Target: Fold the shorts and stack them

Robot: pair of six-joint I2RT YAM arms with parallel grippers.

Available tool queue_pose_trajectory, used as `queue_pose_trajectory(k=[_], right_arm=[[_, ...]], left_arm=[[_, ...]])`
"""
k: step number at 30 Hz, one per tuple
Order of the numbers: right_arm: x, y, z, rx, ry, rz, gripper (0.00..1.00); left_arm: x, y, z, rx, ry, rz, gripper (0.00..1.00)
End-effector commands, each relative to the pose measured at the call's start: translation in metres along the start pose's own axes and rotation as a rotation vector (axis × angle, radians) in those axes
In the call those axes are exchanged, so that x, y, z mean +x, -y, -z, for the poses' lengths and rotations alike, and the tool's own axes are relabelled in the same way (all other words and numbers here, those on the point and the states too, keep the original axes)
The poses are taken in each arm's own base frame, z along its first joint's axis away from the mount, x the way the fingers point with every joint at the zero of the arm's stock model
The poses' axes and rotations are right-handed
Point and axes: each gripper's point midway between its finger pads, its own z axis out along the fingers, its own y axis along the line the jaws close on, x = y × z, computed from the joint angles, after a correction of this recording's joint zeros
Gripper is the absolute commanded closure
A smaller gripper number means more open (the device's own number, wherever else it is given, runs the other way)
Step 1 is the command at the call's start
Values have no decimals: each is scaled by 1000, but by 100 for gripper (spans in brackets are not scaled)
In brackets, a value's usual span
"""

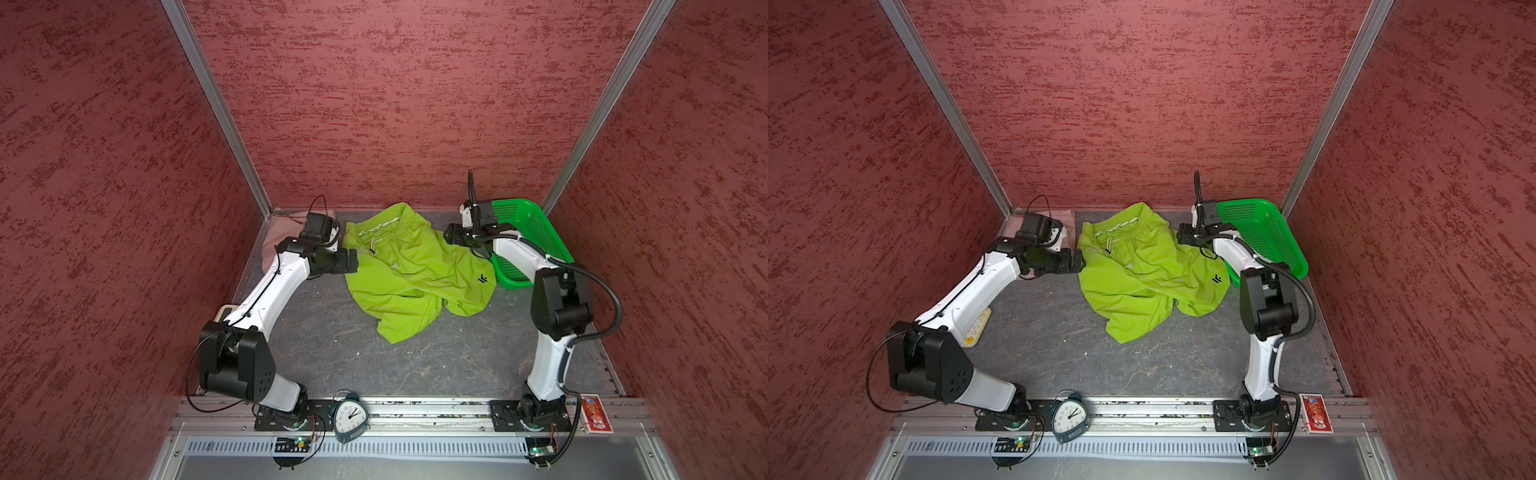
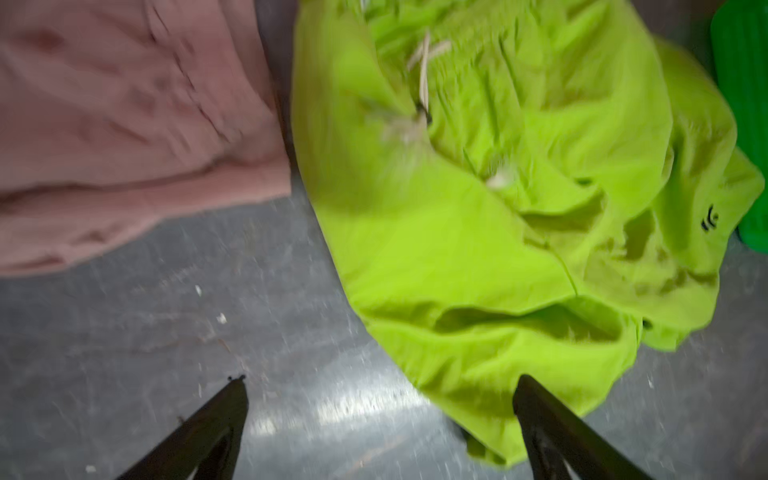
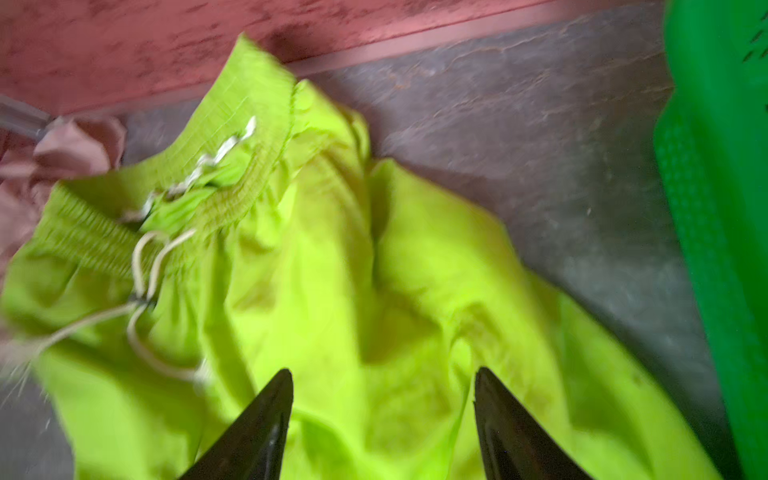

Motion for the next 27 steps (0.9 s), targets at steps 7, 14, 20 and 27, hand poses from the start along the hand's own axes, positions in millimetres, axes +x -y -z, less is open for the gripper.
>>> queue_pose_trajectory(k=[7,14,20,27], right_arm=[[204,-67,84,-105,-274,50,24],[282,-87,96,-163,-323,10,22],[307,-112,67,-170,-390,16,14],[309,-123,34,-95,-381,16,13]], left_arm=[[-123,-26,-79,-106,121,-159,1],[-129,-24,-136,-68,84,-200,0],[-112,-22,-165,-24,35,-181,22],[-101,-33,-169,-45,5,-159,91]])
